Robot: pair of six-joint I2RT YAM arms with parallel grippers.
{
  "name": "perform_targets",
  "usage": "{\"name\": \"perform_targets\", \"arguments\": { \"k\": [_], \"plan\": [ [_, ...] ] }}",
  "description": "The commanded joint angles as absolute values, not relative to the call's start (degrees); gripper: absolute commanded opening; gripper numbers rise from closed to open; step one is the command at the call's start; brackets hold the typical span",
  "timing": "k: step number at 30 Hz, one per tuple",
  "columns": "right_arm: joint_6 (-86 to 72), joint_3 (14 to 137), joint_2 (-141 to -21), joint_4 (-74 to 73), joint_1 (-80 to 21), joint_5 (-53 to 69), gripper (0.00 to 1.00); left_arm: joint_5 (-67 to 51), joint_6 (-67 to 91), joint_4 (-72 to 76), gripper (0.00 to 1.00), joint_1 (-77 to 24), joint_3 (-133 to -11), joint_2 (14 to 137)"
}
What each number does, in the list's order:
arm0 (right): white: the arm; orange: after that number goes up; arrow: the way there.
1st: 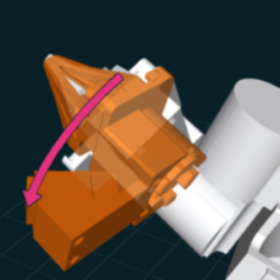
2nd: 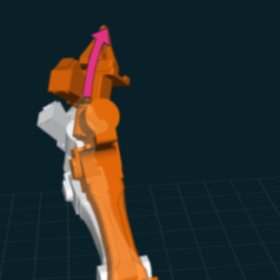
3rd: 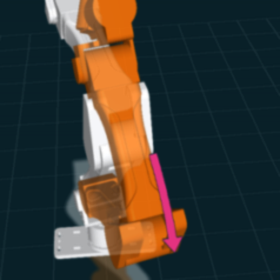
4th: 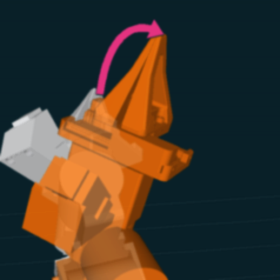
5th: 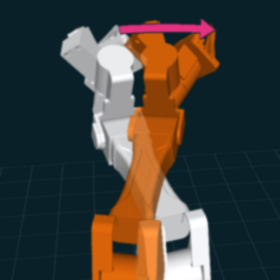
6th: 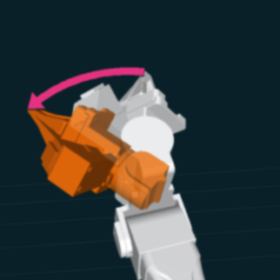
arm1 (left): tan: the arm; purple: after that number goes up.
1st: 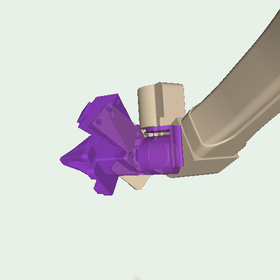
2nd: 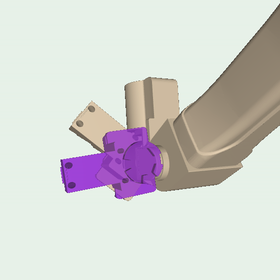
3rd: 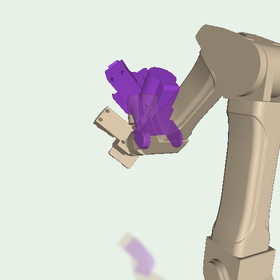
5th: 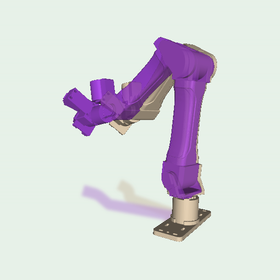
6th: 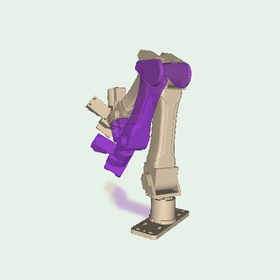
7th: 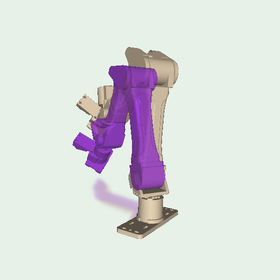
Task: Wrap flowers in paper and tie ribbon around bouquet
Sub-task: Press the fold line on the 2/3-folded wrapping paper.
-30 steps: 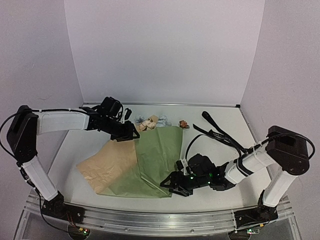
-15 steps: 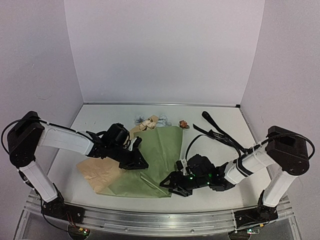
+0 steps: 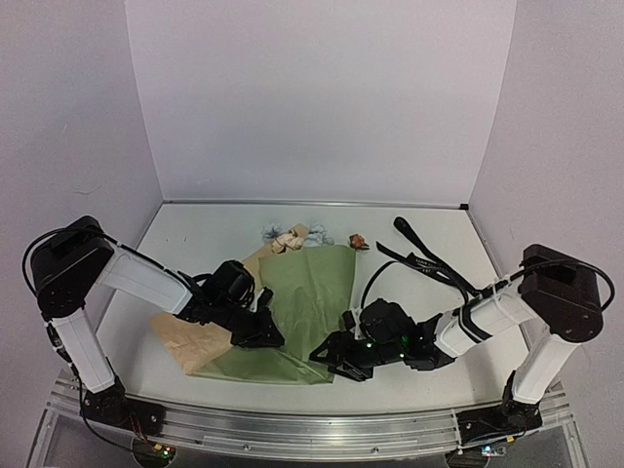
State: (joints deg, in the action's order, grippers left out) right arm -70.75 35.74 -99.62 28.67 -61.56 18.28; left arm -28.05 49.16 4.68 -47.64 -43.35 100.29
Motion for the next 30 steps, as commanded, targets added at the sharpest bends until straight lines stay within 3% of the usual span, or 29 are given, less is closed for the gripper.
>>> {"name": "perform_targets", "arguments": {
  "k": [1, 30],
  "plan": [
    [-70.69, 39.76, -101.1, 25.05, -60.65, 16.13, 0.66, -24.66, 46.36, -1.28, 0.1, -47.73, -44.33, 102.09],
    [-72.15, 46.32, -108.08, 25.81, -45.4, 19.77, 0.68, -21.56, 40.25, -11.05, 0.02, -47.64, -48.91, 106.02]
  ]
}}
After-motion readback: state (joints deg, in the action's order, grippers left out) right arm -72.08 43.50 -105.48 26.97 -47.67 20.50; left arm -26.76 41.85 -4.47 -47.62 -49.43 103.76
